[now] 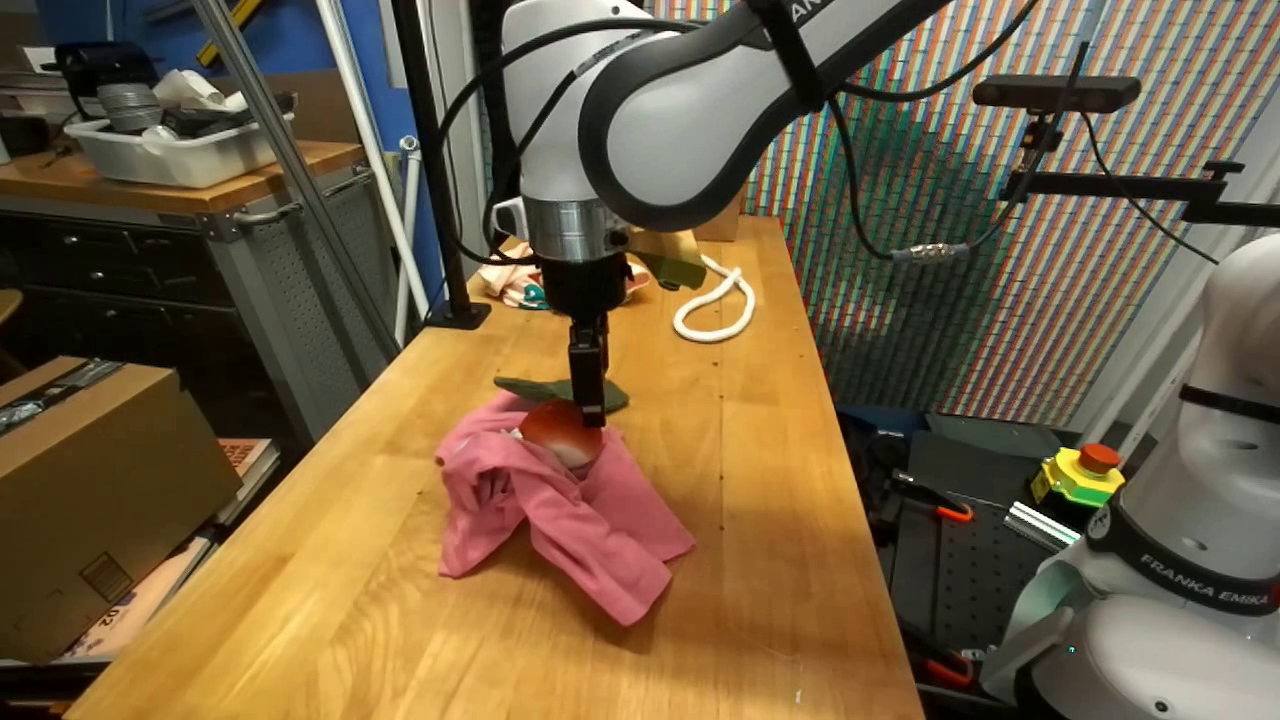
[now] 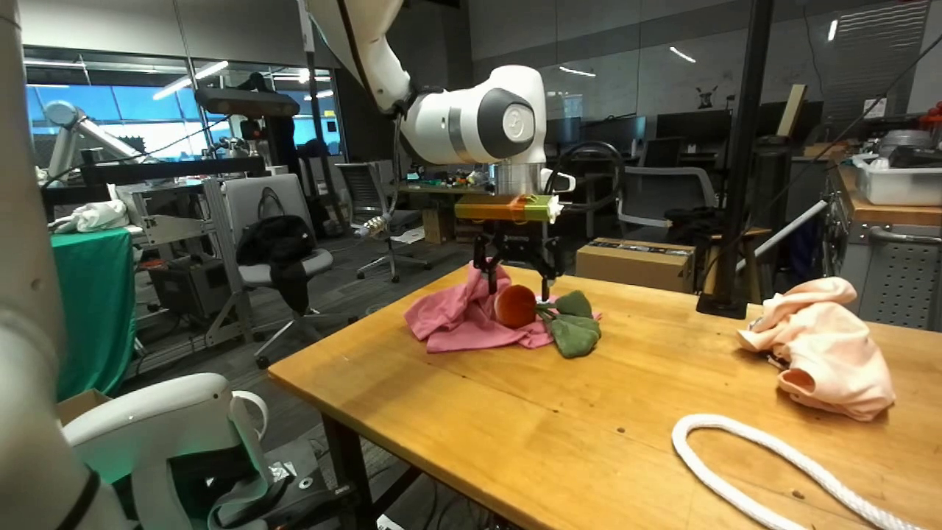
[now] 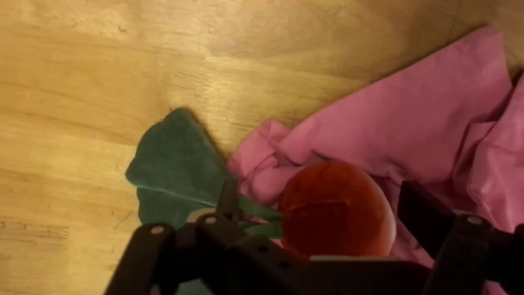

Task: Separate the objects on the table.

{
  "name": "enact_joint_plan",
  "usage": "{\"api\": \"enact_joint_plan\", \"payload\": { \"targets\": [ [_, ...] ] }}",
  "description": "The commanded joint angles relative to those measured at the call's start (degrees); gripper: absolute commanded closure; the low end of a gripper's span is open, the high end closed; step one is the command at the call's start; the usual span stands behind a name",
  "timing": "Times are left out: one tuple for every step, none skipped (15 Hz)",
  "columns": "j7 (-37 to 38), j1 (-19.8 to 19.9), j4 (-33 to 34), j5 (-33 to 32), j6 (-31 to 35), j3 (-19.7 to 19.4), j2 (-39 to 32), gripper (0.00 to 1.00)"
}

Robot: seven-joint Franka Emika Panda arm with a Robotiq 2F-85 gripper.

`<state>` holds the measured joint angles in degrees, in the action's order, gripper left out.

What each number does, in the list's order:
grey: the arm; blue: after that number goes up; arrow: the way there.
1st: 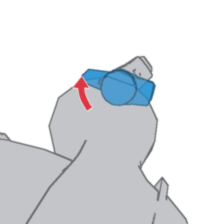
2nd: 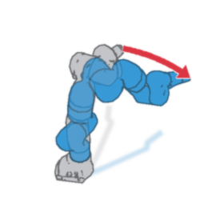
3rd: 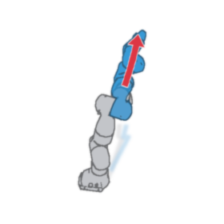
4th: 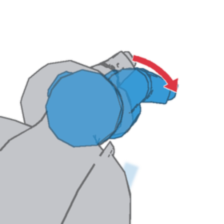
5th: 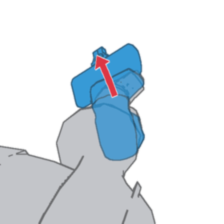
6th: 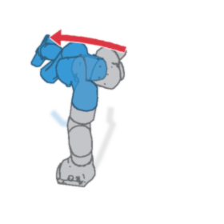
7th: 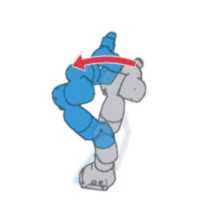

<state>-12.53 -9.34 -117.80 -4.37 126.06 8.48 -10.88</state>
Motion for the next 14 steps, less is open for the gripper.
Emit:
{"api": "enact_joint_plan", "payload": {
  "targets": [
    [1.6, -0.4, -1.4, -2.4, 6.6, 0.3, -0.7, 0.0],
    [1.6, -0.5, -1.6, -2.8, 7.8, 0.3, -1.0, 0.0],
    [1.7, -0.6, -1.9, -3.0, 8.8, 0.3, -1.1, 0.0],
    [1.5, -0.6, -2.2, -3.0, 9.7, 0.4, -1.3, 0.0],
    [1.4, -0.6, -2.6, -3.0, 10.7, 0.5, -1.4, 0.0],
    [1.3, -0.7, -2.8, -2.8, 11.3, 0.5, -1.6, 0.0],
    [1.2, -0.7, -3.0, -2.6, 11.9, 0.6, -1.7, 0.0],
    [0.9, -0.6, -3.2, -2.3, 12.5, 0.8, -1.8, 0.0],
    [0.6, -0.6, -3.4, -1.8, 13.1, 0.9, -1.9, 0.0],
    [0.3, -0.4, -3.5, -1.3, 13.7, 1.2, -2.1, 0.0],
    [-0.1, -0.3, -3.6, -0.7, 14.1, 1.4, -2.2, 0.0],
    [0.1, -0.3, -3.7, -0.7, 14.5, 1.4, -2.4, 0.0],
    [0.1, -0.3, -3.7, -0.7, 14.7, 1.5, -2.5, 0.0],
    [0.4, -0.3, -3.9, -0.9, 15.3, 1.4, -2.5, 0.25]
  ]
}}
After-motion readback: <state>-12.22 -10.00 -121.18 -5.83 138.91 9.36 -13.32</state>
